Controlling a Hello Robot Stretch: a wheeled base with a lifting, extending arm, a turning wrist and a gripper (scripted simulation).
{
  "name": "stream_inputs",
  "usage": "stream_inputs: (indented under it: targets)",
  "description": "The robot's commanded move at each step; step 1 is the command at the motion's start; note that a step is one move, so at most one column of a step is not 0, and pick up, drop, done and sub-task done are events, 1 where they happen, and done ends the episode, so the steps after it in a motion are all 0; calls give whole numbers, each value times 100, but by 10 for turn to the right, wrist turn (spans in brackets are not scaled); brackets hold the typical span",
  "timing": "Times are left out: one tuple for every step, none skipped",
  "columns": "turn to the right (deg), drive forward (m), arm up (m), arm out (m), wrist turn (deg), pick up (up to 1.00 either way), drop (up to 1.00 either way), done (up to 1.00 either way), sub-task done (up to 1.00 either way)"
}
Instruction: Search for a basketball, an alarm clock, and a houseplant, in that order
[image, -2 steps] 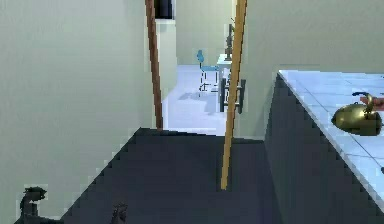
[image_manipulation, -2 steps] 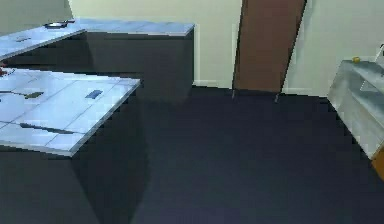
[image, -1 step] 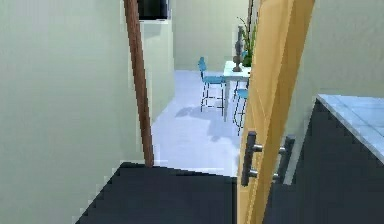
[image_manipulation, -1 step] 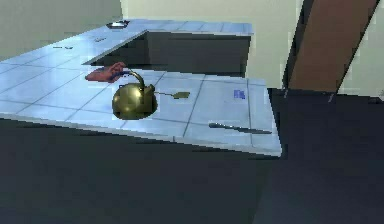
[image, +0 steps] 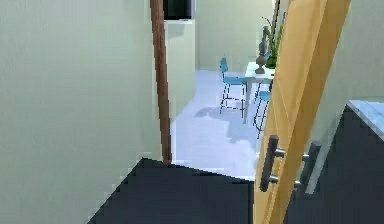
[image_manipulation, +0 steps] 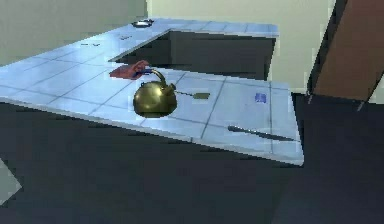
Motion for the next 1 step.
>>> stream_inputs:
  targets:
    - [0, 95, 0, 0, 0, 0, 0, 0, 0]
